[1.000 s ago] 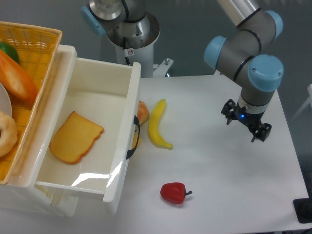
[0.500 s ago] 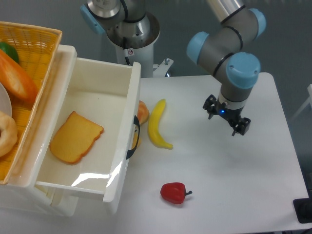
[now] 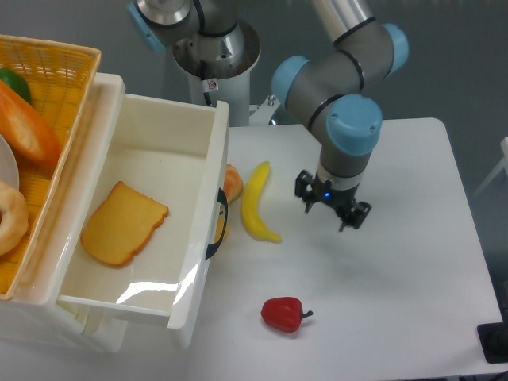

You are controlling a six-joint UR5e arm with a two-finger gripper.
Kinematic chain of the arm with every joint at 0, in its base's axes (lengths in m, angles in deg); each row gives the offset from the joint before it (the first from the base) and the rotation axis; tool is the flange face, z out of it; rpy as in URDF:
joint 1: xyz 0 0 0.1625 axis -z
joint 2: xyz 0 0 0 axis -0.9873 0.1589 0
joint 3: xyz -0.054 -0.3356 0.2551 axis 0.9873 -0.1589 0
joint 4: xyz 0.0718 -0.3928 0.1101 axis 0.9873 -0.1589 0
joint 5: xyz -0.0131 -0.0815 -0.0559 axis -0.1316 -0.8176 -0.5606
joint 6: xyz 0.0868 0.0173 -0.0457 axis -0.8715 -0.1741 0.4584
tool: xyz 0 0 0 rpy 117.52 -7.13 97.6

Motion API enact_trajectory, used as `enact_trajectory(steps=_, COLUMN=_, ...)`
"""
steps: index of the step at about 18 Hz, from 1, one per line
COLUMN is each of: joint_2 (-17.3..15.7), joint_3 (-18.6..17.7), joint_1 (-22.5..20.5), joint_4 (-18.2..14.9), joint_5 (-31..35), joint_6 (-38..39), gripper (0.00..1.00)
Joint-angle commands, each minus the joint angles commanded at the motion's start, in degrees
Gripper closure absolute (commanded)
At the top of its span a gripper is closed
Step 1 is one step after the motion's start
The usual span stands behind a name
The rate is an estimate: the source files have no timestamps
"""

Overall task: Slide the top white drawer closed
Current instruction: 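Move the open gripper toward the front of the open white drawer, then lower the gripper against the drawer front beside its black handle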

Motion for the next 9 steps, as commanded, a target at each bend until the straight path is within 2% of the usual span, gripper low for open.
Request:
enact_trajectory(steps=1, joint_2=-0.1, joint_3=0.5, joint_1=0.0, joint_4=-1.6, joint_5=-1.4, joint_6=0.5, gripper=1.00)
enact_trajectory(steps=3, joint_2=-0.2, joint_3=3.8, joint_1=0.0, joint_4=-12.2, joint_5=-5.0, joint_6=1.8, gripper=1.00)
enact_trajectory(steps=5, joint_2=-0.1, joint_3=7.7, joint_1=-0.3, joint_4=-20.7, joint_5=-9.1, joint_6=1.9, gripper=1.00)
enact_trajectory(steps=6, joint_2=-0.1, joint_3=8.9, joint_1=-0.4, joint_4=-23.2, joint_5=-11.5, joint_6=2.0, gripper=1.00)
enact_trajectory(steps=7, joint_2=-0.2, joint_3=9.3, joint_1=-0.4, joint_4=-24.3, joint_5=-13.3, joint_6=2.6, gripper=1.00)
enact_trajectory(steps=9, joint_2=-0.4, joint_3=9.5, joint_1=-0.1, joint_4=-24.4, joint_5=-16.3, joint_6=5.5, gripper=1.00)
